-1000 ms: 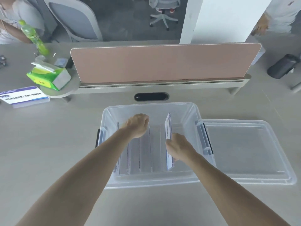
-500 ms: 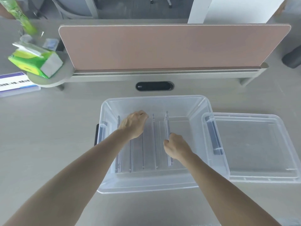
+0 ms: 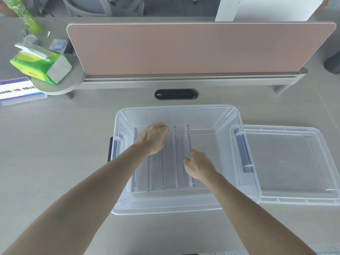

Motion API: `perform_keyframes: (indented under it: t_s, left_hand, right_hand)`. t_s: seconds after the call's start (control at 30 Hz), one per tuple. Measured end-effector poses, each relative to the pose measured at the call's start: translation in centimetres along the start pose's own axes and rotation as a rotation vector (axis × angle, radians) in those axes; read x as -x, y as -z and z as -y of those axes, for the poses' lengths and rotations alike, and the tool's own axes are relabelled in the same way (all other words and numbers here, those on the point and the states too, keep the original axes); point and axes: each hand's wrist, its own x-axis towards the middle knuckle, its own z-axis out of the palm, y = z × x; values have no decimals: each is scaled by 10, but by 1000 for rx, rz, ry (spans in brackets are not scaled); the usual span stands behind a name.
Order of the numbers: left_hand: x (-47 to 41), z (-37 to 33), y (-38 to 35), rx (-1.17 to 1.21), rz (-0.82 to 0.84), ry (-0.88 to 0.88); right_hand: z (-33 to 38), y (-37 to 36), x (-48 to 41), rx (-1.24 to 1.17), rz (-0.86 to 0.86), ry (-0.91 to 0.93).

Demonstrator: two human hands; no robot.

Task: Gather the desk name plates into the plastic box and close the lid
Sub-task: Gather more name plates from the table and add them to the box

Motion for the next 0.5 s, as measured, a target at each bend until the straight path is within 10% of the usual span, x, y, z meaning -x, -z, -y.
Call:
perform_keyframes:
  t_s: [0.5]
  left_hand:
    - [2,-4,5,-16,12,3]
  right_hand:
    - [-3,0,2,8,17,17]
